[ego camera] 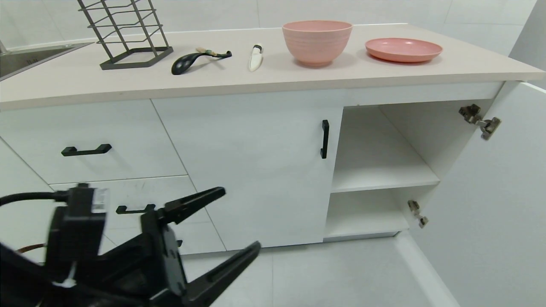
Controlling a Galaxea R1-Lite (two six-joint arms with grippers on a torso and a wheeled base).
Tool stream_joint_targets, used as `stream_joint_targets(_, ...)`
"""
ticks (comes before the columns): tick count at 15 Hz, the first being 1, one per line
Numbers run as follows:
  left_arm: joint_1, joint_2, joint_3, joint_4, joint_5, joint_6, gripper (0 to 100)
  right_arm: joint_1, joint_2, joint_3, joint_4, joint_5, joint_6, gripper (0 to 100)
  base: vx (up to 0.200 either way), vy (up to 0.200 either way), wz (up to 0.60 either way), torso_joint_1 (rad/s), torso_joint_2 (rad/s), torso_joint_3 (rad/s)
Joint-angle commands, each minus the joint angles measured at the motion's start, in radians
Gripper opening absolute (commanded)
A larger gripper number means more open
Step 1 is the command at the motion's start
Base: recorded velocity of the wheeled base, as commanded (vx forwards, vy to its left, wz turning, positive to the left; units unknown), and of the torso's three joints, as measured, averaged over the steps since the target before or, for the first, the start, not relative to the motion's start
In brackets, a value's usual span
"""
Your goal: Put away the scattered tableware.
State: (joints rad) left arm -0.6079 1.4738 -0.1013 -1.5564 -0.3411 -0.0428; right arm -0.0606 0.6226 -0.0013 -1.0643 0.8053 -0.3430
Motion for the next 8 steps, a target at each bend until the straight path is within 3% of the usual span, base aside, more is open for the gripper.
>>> stream_joint_targets(1, 0.189, -0.276, 0.101, 0.071, 0.001, 0.007, 100, -0.001, -0.296, 0.001, 0.280, 0.000, 0.001, 100, 0.000, 0.000, 0.00, 0.000, 0.00, 0.000)
stream_joint_targets(2, 0.275, -0.360, 0.101, 0.114, 0.001, 0.011, 100, -0.001, -0.411, 0.001, 0.426, -0.005, 0.002, 100, 0.000, 0.000, 0.00, 0.000, 0.00, 0.000)
stream_joint_targets(4, 0.379, -0.471, 0.101, 0.182, 0.001, 0.021, 100, 0.001, -0.541, 0.001, 0.618, -0.054, 0.013, 100, 0.000, 0.000, 0.00, 0.000, 0.00, 0.000)
stream_joint_targets(6, 0.491, -0.627, 0.101, 0.286, 0.001, 0.027, 100, 0.002, -0.537, 0.001, 0.661, -0.202, 0.104, 100, 0.000, 0.000, 0.00, 0.000, 0.00, 0.000)
stream_joint_targets(8, 0.542, -0.780, 0.101, 0.475, 0.002, 0.026, 100, 0.002, -0.537, 0.001, 0.830, -0.402, 0.200, 100, 0.000, 0.000, 0.00, 0.000, 0.00, 0.000)
